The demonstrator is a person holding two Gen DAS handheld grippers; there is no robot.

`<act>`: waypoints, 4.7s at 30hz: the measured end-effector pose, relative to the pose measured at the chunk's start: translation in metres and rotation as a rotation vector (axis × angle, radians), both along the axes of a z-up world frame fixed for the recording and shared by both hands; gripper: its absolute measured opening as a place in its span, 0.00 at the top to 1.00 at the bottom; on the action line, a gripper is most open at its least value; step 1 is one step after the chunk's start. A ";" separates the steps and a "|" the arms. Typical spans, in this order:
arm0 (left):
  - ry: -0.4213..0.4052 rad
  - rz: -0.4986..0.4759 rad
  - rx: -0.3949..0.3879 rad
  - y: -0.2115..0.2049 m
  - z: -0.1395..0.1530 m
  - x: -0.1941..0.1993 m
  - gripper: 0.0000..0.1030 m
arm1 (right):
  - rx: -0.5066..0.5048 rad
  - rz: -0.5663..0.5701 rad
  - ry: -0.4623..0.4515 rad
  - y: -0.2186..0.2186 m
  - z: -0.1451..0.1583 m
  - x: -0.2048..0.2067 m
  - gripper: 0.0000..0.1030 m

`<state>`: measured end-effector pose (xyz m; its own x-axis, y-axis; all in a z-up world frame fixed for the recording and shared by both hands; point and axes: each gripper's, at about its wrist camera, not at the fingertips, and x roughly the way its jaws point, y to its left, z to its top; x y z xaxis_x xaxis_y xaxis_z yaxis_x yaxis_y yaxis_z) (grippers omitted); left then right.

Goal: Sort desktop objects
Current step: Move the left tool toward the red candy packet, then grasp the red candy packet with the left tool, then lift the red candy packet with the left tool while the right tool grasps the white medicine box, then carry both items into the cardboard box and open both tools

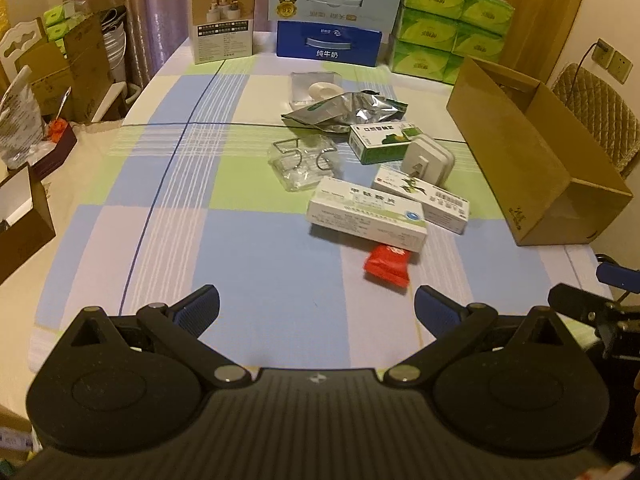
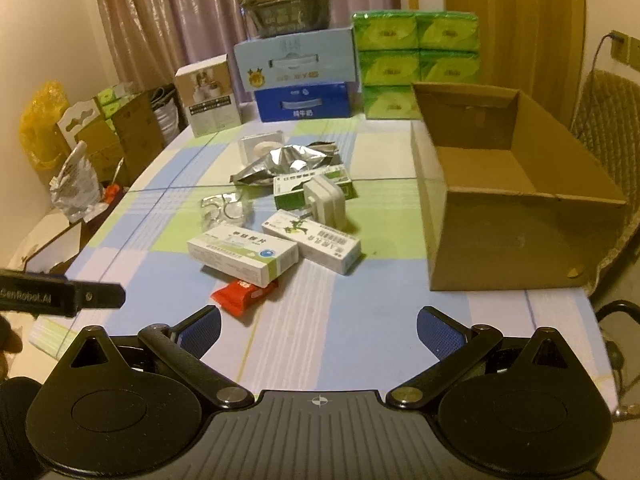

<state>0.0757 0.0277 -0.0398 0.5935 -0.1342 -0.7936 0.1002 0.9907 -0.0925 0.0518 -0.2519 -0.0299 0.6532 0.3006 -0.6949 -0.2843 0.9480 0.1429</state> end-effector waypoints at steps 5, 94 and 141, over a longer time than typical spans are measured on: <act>0.016 -0.013 0.022 0.006 -0.013 0.017 0.01 | -0.016 0.055 0.008 0.012 -0.014 0.014 0.02; 0.005 -0.025 0.063 0.009 -0.100 0.061 0.60 | -0.137 0.335 0.068 0.075 -0.108 0.071 0.29; -0.198 -0.443 -0.063 -0.234 0.034 0.103 0.76 | -0.158 -0.203 -0.226 -0.132 0.050 0.112 0.33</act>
<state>0.1786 -0.2059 -0.0059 0.6067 -0.4524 -0.6537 0.5328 0.8417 -0.0880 0.1639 -0.3841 0.0198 0.8315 0.0489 -0.5534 -0.0955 0.9939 -0.0557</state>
